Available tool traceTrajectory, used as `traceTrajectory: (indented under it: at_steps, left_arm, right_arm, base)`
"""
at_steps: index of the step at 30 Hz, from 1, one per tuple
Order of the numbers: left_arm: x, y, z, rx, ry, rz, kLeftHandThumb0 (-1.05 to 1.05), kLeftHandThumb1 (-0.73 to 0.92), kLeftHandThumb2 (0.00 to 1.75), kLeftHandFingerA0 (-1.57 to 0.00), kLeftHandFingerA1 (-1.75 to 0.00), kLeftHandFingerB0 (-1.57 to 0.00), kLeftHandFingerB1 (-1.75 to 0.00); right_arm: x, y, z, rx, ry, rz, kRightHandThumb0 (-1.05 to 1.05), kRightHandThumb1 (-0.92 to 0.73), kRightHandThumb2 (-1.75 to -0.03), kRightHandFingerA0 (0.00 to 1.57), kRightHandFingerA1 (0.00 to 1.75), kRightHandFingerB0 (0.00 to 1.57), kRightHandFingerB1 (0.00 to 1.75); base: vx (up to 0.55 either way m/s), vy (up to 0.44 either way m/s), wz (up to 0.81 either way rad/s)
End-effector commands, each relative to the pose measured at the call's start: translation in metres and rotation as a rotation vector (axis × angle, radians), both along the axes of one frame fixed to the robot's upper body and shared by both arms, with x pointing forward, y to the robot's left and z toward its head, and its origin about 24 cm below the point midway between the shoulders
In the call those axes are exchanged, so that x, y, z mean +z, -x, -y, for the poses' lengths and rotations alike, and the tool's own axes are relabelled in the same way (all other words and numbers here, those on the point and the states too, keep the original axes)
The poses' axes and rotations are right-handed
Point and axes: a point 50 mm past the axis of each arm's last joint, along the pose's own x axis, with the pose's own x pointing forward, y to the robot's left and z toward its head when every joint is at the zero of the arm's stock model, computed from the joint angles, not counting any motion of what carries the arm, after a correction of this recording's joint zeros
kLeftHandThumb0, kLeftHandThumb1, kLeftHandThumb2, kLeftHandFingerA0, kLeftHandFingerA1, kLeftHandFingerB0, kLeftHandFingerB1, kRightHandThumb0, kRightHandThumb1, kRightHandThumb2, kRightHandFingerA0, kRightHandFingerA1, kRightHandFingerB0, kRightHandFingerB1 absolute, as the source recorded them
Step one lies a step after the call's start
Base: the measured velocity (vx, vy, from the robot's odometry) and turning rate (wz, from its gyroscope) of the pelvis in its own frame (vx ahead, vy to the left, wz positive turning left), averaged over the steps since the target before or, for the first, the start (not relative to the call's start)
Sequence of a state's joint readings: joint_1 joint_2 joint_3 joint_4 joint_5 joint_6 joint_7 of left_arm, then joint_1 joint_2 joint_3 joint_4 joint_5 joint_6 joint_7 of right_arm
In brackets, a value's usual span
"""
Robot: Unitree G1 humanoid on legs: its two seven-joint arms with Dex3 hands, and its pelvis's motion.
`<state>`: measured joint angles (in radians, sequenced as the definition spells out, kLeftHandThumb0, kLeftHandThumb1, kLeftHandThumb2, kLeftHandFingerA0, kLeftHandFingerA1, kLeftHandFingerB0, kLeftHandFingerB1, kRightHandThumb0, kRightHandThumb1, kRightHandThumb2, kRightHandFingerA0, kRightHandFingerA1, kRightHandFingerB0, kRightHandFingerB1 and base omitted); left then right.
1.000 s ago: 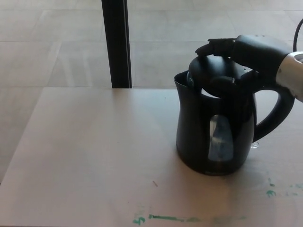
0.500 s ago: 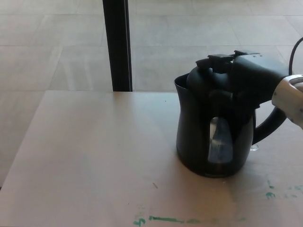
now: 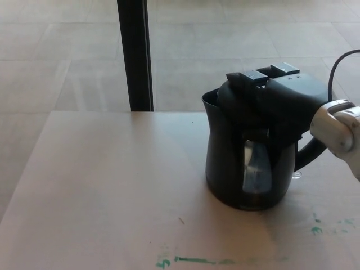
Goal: The robot uses its right hand to push down on the lid of a kettle kept in the middle of the desk to close it
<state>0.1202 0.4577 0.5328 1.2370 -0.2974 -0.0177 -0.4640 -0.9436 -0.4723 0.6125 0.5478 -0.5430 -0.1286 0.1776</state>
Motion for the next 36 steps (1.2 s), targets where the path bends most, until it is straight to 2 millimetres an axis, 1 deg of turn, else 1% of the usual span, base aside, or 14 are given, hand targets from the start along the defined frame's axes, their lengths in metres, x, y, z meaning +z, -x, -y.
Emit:
traceTrajectory:
  at_steps: [1, 2, 3, 5, 11, 14, 24, 25, 26, 27, 31, 32, 34, 36]
  left_arm:
    - [0.004, 0.005, -0.006, 0.003, -0.022, -0.006, -0.8, 0.75, 0.63, -0.43, -0.49, -0.27, -0.33]
    - [0.004, 0.005, -0.006, 0.003, -0.022, -0.006, -0.8, 0.75, 0.63, -0.43, -0.49, -0.27, -0.33]
    - [0.005, 0.005, -0.006, 0.008, -0.024, -0.002, -0.78, 0.75, 0.63, -0.44, -0.49, -0.27, -0.33]
    - [0.005, 0.006, -0.007, 0.014, -0.018, 0.0, -0.77, 0.75, 0.63, -0.44, -0.51, -0.28, -0.34]
    - [0.006, 0.01, -0.009, 0.015, -0.026, -0.009, -0.77, 0.76, 0.63, -0.42, -0.47, -0.3, -0.33]
    - [0.006, 0.01, -0.008, 0.031, -0.013, 0.003, -0.75, 0.74, 0.63, -0.4, -0.46, -0.3, -0.34]
    - [0.005, 0.012, -0.008, 0.032, -0.019, -0.008, -0.75, 0.74, 0.63, -0.44, -0.5, -0.32, -0.34]
    - [0.005, 0.012, -0.008, 0.027, -0.025, -0.005, -0.76, 0.74, 0.63, -0.44, -0.5, -0.32, -0.35]
    - [0.005, 0.014, -0.008, 0.03, -0.024, -0.008, -0.76, 0.74, 0.63, -0.44, -0.5, -0.32, -0.35]
    - [0.005, 0.015, -0.008, 0.029, -0.024, -0.011, -0.76, 0.75, 0.63, -0.44, -0.49, -0.32, -0.34]
    - [0.005, 0.02, -0.008, 0.035, -0.015, -0.024, -0.76, 0.75, 0.63, -0.43, -0.48, -0.3, -0.33]
    - [0.004, 0.021, -0.007, 0.041, -0.019, -0.03, -0.75, 0.75, 0.63, -0.43, -0.47, -0.31, -0.34]
    - [0.003, 0.022, -0.007, 0.045, -0.02, -0.034, -0.75, 0.75, 0.63, -0.43, -0.47, -0.31, -0.34]
    - [0.002, 0.024, -0.006, 0.061, -0.015, -0.036, -0.74, 0.74, 0.63, -0.46, -0.53, -0.33, -0.35]
  right_arm:
    - [-0.023, 0.001, 0.001, 0.02, 0.116, -0.204, -0.72, -0.55, -0.92, 0.24, 0.57, 0.18, 0.45]
    - [-0.023, 0.001, 0.001, 0.021, 0.116, -0.205, -0.72, -0.55, -0.92, 0.24, 0.57, 0.18, 0.45]
    - [-0.006, -0.004, 0.006, 0.004, 0.061, -0.189, -0.72, -0.71, -0.62, 0.26, 0.49, 0.27, 0.31]
    - [0.022, -0.009, 0.017, -0.048, -0.036, -0.155, -0.75, -0.71, -0.63, 0.27, 0.48, 0.28, 0.32]
    - [0.047, -0.008, 0.039, -0.082, -0.179, -0.174, -0.71, -0.68, -0.61, 0.25, 0.41, 0.31, 0.31]
    - [0.063, -0.001, 0.062, -0.087, -0.22, -0.118, -0.7, -0.68, -0.61, 0.37, 0.44, 0.32, 0.31]
    - [0.105, 0.031, 0.139, -0.237, -0.476, -0.105, -0.7, -0.67, -0.61, 0.36, 0.43, 0.29, 0.3]
    - [0.109, 0.042, 0.164, -0.286, -0.546, -0.088, -0.72, -0.55, -0.9, 0.28, 0.52, 0.17, 0.42]
    - [0.108, 0.042, 0.162, -0.284, -0.546, -0.092, -0.72, -0.55, -0.9, 0.28, 0.52, 0.17, 0.42]
    - [0.11, 0.055, 0.188, -0.335, -0.61, -0.07, -0.7, -0.57, -0.91, 0.26, 0.51, 0.16, 0.42]
    - [0.108, 0.081, 0.225, -0.42, -0.71, -0.014, -0.74, -0.58, -0.94, 0.27, 0.51, 0.17, 0.42]
    - [0.104, 0.092, 0.24, -0.458, -0.728, 0.014, -0.7, -0.73, -0.62, 0.35, 0.42, 0.26, 0.3]
    - [0.102, 0.097, 0.246, -0.473, -0.734, 0.026, -0.7, -0.73, -0.62, 0.35, 0.42, 0.26, 0.3]
    - [0.081, 0.129, 0.285, -0.573, -0.865, 0.055, -0.74, -0.69, -0.61, 0.38, 0.54, 0.3, 0.35]
  base:
    - [0.0, 0.0, 0.0]
    - [0.0, 0.0, 0.0]
    - [0.0, 0.0, 0.0]
    - [0.0, 0.0, 0.0]
    - [0.0, 0.0, 0.0]
    - [0.0, 0.0, 0.0]
    - [-0.01, 0.001, 0.03]
    - [0.0, 0.0, 0.0]
    - [0.0, 0.0, 0.0]
    - [0.0, 0.0, 0.0]
    - [0.0, 0.0, 0.0]
    - [0.0, 0.0, 0.0]
    - [0.0, 0.0, 0.0]
    - [0.0, 0.0, 0.0]
